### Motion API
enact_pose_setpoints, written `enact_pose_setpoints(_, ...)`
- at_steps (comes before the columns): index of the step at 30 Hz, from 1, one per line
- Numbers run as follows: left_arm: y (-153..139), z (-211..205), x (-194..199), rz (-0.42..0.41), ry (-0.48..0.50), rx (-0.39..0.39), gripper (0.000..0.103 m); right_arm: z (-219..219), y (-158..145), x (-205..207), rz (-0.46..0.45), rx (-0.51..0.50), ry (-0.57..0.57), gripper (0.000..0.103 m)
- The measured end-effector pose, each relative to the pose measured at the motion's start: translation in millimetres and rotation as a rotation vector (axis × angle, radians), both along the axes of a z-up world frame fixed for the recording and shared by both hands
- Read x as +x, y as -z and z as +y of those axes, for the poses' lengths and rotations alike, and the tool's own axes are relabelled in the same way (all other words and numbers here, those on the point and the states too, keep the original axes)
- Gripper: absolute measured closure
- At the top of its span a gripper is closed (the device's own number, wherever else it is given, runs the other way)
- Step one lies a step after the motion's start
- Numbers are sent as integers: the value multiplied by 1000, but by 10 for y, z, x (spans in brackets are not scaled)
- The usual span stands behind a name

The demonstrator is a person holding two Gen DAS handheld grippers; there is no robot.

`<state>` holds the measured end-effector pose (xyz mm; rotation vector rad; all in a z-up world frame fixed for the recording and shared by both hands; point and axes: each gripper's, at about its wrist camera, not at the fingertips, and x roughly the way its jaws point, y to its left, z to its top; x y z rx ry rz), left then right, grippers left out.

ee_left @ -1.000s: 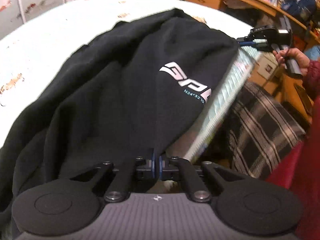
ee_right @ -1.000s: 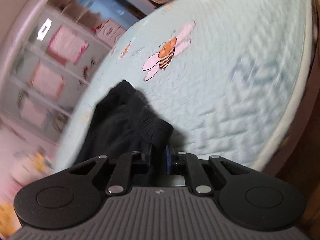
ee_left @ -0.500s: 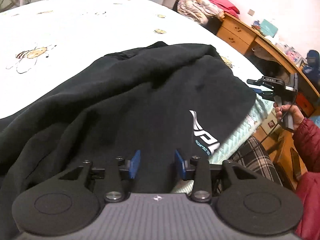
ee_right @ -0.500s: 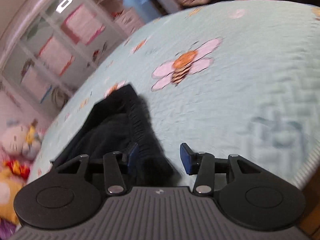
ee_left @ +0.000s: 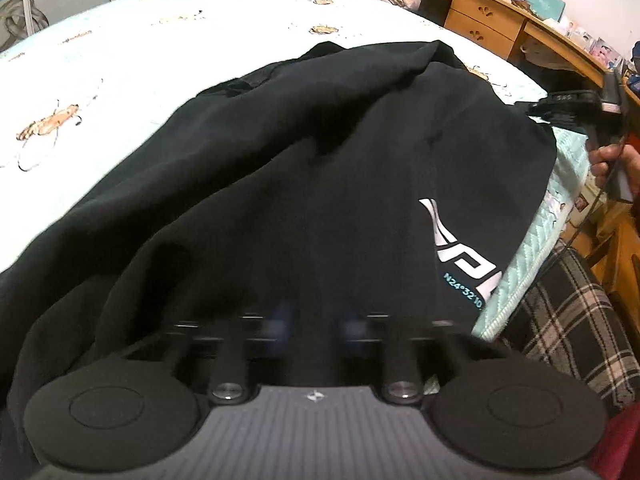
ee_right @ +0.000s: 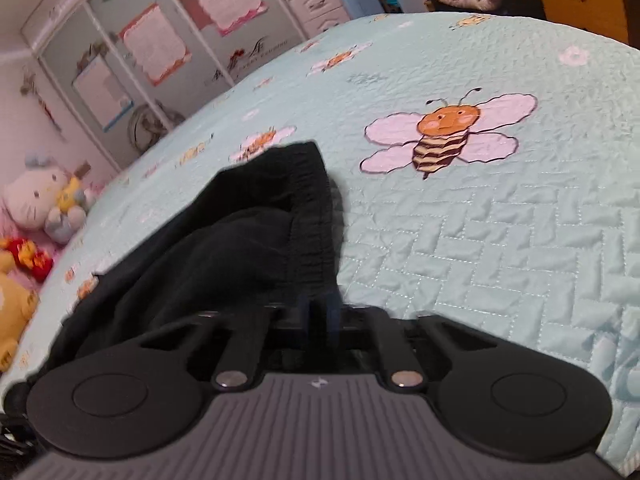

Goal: Fold clothes

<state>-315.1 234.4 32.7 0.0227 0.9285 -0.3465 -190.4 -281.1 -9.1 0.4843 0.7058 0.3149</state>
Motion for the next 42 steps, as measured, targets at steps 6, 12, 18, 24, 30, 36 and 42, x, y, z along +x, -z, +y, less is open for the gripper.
enact_pose_setpoints(6, -153, 103, -132, -19, 0, -28, 103, -197, -45, -132, -26, 97, 40, 102)
enact_pose_setpoints(12, -78, -6, -63, -3, 0, 1, 98, -184, 119, 88, 66, 114, 42, 63)
enact_pose_setpoints(18, -1, -70, -7, -7, 1, 54, 75, -15, 131, 181, 48, 41, -15, 86)
enact_pose_setpoints(24, -113, 63, -18, -15, -22, -16, 103, -35, -90, -17, -66, 52, 2, 102)
enact_pose_setpoints(30, -562, 468, -438, -50, -38, -176, 103, -538, -265, -555, -171, 255, 30, 102)
enact_pose_setpoints(36, -319, 398, -645, 62, 28, -77, 103, -1011, 54, -942, -83, 247, 204, 103)
enact_pose_setpoints(42, -51, 210, -559, 133, 66, -39, 103, -1048, 221, -976, -2, 262, 231, 101)
